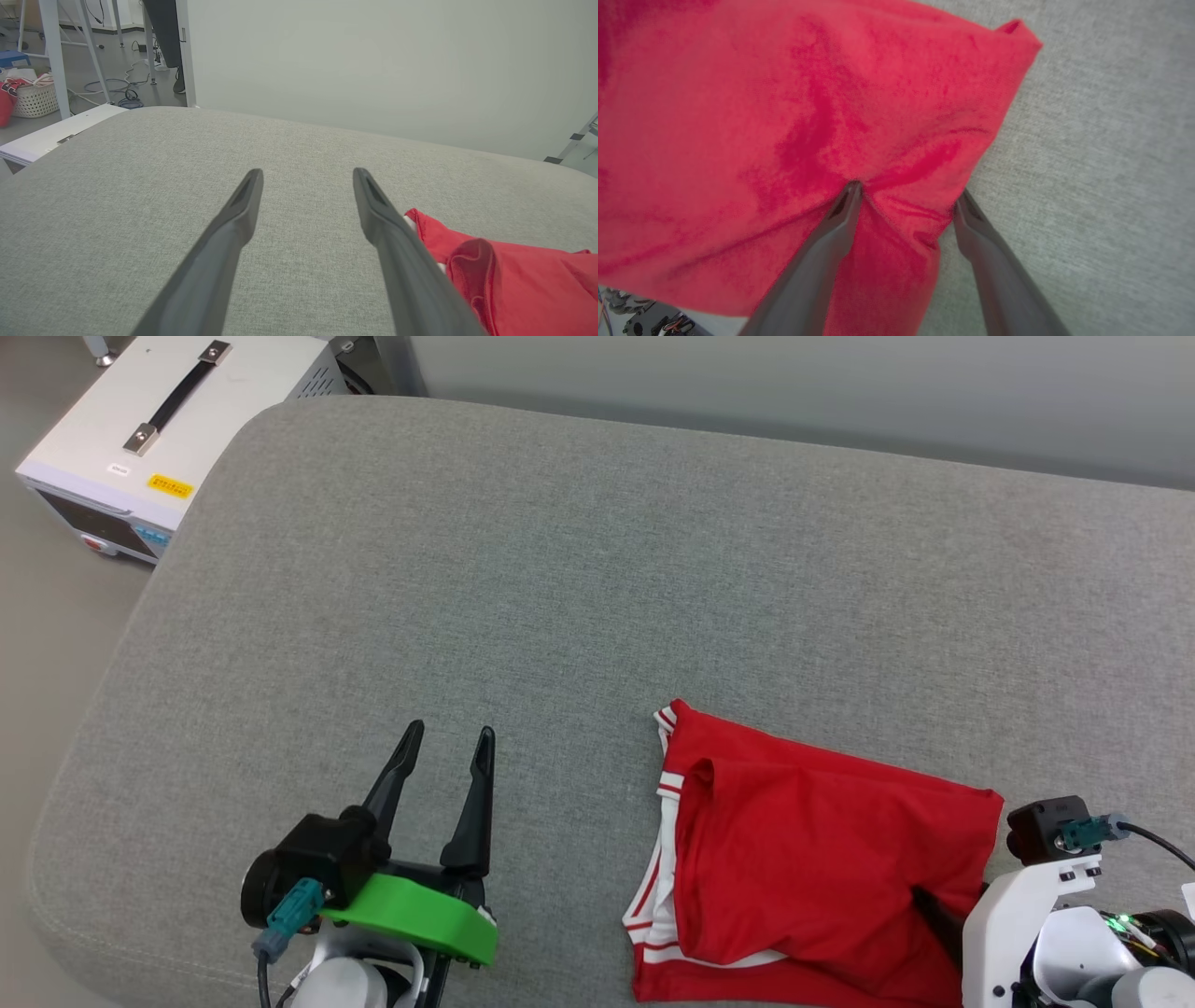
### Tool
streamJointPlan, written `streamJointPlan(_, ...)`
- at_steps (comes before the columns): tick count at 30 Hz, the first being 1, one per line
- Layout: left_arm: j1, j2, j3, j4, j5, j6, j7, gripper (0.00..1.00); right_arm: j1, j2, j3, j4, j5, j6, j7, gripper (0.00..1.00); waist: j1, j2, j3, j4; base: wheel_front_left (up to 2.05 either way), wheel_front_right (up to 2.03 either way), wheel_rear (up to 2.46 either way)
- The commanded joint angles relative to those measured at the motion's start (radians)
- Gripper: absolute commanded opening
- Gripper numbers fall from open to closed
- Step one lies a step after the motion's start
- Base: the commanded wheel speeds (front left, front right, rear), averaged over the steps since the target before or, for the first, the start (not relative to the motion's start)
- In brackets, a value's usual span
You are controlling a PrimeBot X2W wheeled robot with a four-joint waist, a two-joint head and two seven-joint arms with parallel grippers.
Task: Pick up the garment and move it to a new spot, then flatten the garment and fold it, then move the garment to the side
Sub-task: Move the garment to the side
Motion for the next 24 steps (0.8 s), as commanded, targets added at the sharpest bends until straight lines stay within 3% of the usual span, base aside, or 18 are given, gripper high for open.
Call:
streamJointPlan(1, -0.020, -0.003, 0.000, 0.006, -0.008, -0.003, -0.006, 1.00, 0.008, 0.011, 0.032, 0.033, 0.016, 0.001, 0.023, 0.00, 0.0000, 0.0000, -0.002, 0.003, 0.00, 0.00, 0.00)
streamJointPlan(7, -0.014, 0.011, -0.013, 0.026, -0.010, -0.003, -0.006, 1.00, -0.014, -0.026, 0.066, 0.025, -0.010, 0.001, -0.020, 0.00, 0.0000, 0.0000, -0.035, -0.025, 0.00, 0.00, 0.00)
streamJointPlan(13, 0.000, 0.027, -0.037, 0.032, -0.018, -0.003, -0.006, 1.00, -0.046, -0.103, 0.129, -0.010, -0.050, 0.001, -0.081, 0.00, 0.0000, 0.0000, -0.078, -0.083, 0.00, 0.00, 0.00)
streamJointPlan(24, 0.011, 0.032, -0.137, 0.009, -0.026, -0.003, -0.006, 1.00, -0.162, -0.425, 0.309, -0.129, -0.084, 0.001, -0.072, 0.00, 0.0000, 0.0000, -0.094, -0.264, 0.00, 0.00, 0.00)
